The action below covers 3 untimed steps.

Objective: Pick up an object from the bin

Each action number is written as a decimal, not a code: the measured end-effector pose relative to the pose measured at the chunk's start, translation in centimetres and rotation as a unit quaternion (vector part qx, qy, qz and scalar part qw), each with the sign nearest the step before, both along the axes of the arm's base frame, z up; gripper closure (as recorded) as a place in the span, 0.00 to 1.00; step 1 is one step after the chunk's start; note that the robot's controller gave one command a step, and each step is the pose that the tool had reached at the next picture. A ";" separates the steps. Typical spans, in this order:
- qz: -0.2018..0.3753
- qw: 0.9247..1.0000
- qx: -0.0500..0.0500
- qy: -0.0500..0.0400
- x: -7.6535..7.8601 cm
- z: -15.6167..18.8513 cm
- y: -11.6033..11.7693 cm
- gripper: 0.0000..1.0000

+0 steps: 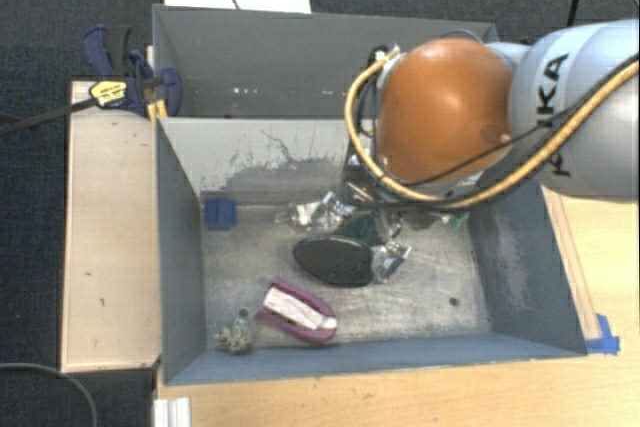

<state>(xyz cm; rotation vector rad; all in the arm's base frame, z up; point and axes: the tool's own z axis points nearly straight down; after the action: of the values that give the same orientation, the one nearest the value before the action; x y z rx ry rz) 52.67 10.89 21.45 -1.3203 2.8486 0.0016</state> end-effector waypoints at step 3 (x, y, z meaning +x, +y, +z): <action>-0.058 0.998 0.001 -0.005 3.2 3.1 -3.1 1.00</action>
Offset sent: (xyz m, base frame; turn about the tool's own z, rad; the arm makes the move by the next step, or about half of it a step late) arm 0.0353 -0.0397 -0.1442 0.0816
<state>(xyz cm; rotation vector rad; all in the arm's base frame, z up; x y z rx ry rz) 55.87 7.78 24.51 -1.1500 2.9115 -0.0031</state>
